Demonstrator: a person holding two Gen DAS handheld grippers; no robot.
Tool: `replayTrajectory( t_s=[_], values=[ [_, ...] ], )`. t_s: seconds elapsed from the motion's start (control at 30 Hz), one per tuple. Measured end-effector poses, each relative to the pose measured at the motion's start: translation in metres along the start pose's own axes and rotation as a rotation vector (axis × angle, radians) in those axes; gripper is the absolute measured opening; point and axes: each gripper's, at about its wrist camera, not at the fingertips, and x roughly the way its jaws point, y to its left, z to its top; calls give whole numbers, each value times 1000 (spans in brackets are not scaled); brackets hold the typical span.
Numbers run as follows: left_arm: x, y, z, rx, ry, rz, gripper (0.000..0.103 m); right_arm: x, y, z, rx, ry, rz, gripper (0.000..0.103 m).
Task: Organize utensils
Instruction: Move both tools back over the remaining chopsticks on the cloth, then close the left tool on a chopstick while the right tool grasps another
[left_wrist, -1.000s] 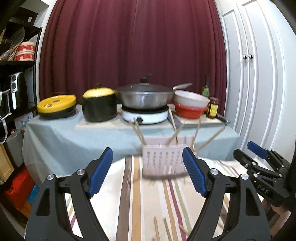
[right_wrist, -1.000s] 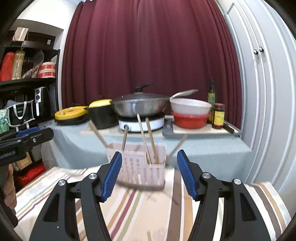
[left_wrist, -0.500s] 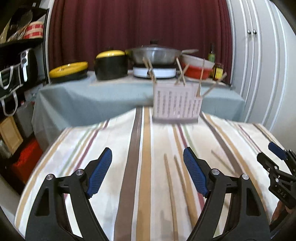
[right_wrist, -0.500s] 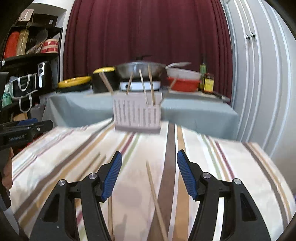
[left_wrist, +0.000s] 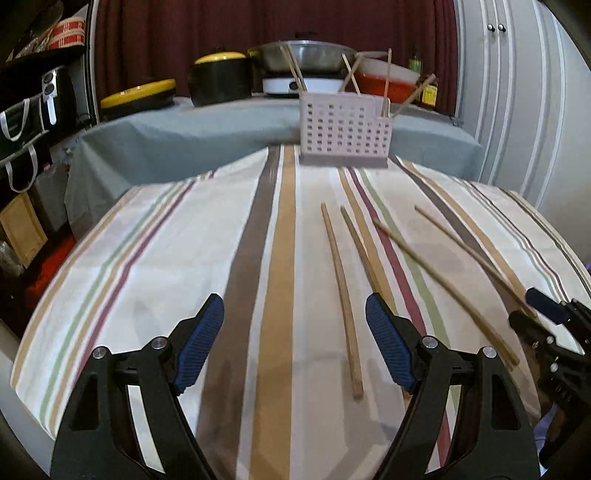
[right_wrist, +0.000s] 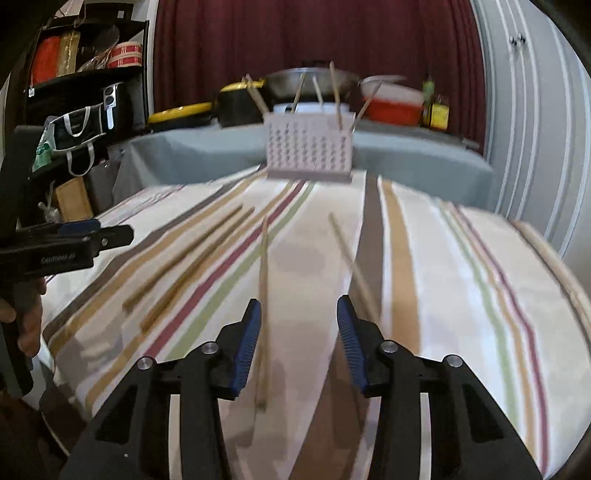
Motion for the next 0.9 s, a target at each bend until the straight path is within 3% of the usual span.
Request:
replayTrajectory(
  t_s=[0.13,0.23,0.33,0.6,0.77,0.9],
  values=[
    [4,-5,-12,7,31,-15,77,6,9,-11,-30,36,22,35],
    [4,-11,-20,18,43,-30,76,8,12,-17,-33,39,33,16],
    [6,-17,-27,28,56,-40,68,5,9,-17,-22,27,24,9],
    [11,-23,-37,30,78,-58,41,5,10,-20,-19,17,32,8],
    [13,-24,-39,25,72,-60,37,5,9,-21,-12,11,37,8],
    [13,-25,-39,31,63,-70,21,6,9,-21,-11,7,38,8]
  ],
)
